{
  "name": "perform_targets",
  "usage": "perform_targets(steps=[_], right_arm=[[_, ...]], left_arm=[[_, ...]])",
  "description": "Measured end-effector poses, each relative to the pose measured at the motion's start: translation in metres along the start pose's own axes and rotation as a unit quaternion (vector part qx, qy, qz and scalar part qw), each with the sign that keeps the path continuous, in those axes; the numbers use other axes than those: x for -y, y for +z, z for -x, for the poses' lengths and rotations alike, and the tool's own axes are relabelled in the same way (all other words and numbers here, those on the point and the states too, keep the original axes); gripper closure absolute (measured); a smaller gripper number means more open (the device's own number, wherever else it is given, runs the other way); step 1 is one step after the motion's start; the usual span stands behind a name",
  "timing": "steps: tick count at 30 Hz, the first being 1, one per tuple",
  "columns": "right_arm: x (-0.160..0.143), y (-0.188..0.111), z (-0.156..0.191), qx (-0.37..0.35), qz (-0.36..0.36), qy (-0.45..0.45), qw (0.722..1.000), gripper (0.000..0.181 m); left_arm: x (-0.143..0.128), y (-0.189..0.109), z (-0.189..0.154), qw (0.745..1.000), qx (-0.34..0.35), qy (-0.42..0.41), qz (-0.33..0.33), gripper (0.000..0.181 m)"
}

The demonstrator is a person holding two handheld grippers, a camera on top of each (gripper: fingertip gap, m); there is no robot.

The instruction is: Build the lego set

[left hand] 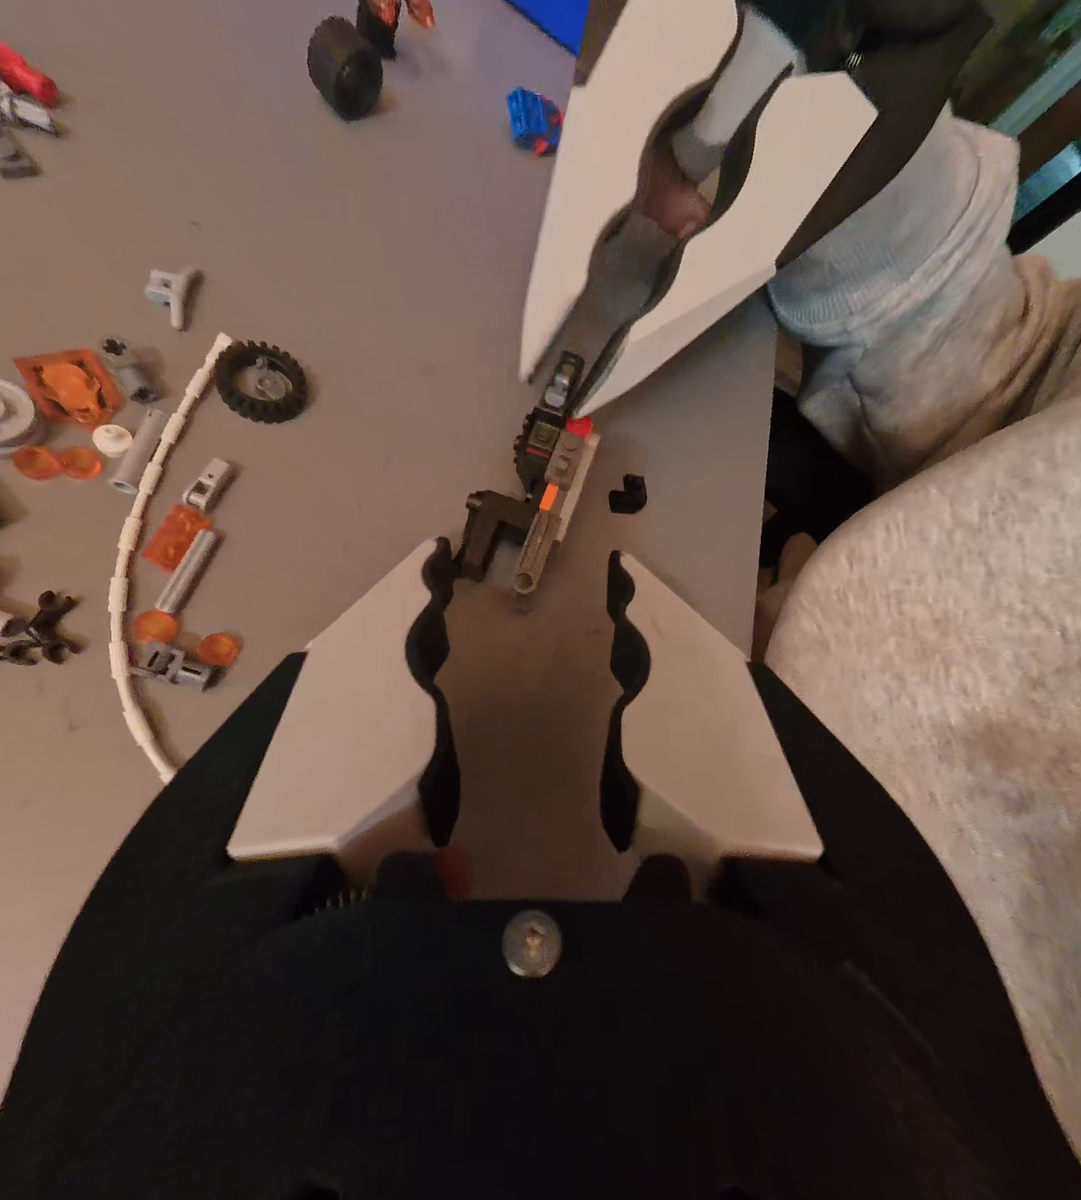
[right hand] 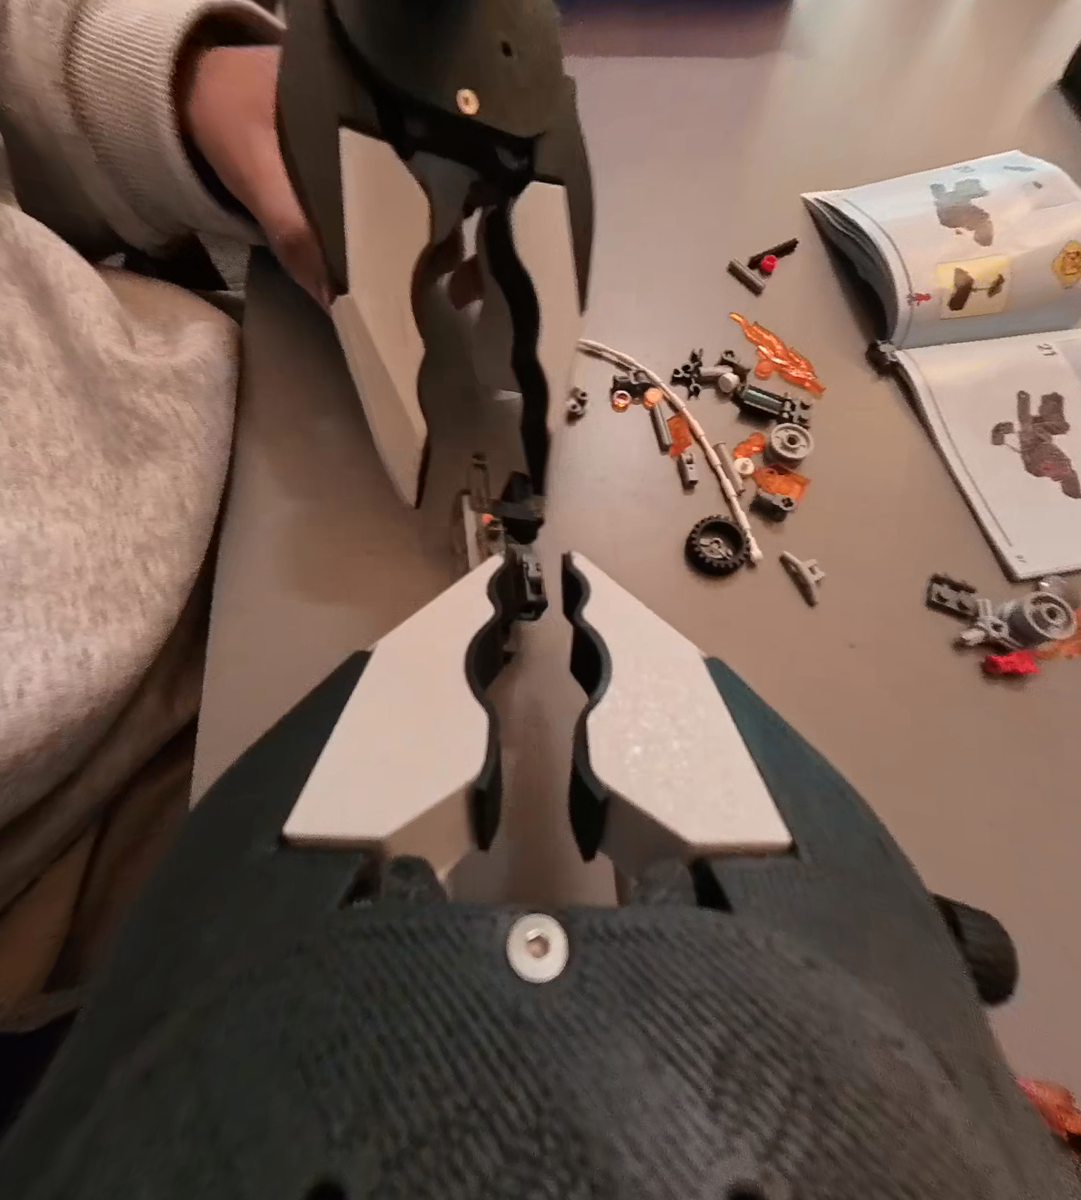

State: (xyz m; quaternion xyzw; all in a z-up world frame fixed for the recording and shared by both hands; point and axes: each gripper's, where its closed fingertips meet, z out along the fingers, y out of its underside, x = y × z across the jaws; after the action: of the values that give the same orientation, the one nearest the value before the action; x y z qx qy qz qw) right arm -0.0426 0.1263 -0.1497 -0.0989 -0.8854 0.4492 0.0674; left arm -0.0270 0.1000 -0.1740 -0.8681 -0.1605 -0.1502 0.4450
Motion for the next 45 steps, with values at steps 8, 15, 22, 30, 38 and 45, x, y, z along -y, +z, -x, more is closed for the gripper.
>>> perform_targets(steps=[8, 15, 22, 30, 38, 45], right_arm=[[-0.010, -0.037, -0.014, -0.116, -0.033, 0.080, 0.989, 0.158], [-0.023, -0.035, 0.027, -0.107, -0.016, 0.135, 0.985, 0.156], [-0.022, -0.013, 0.024, -0.148, 0.035, 0.097, 0.984, 0.158], [-0.030, 0.010, 0.019, -0.130, 0.068, 0.103, 0.984, 0.156], [-0.020, 0.025, 0.020, -0.117, 0.057, 0.092, 0.987, 0.159], [-0.008, 0.037, 0.015, -0.117, 0.054, 0.068, 0.989, 0.157]], left_arm=[[-0.004, 0.010, -0.028, 0.999, -0.037, -0.037, -0.006, 0.139], [0.011, 0.005, -0.020, 0.993, -0.056, -0.087, -0.054, 0.139], [0.010, 0.012, -0.015, 0.988, -0.060, -0.134, -0.046, 0.139], [0.016, 0.017, -0.021, 0.978, -0.116, -0.168, -0.046, 0.142], [0.024, 0.013, -0.011, 0.981, -0.085, -0.156, -0.072, 0.147], [0.028, -0.007, 0.005, 0.985, -0.042, -0.133, -0.102, 0.165]])
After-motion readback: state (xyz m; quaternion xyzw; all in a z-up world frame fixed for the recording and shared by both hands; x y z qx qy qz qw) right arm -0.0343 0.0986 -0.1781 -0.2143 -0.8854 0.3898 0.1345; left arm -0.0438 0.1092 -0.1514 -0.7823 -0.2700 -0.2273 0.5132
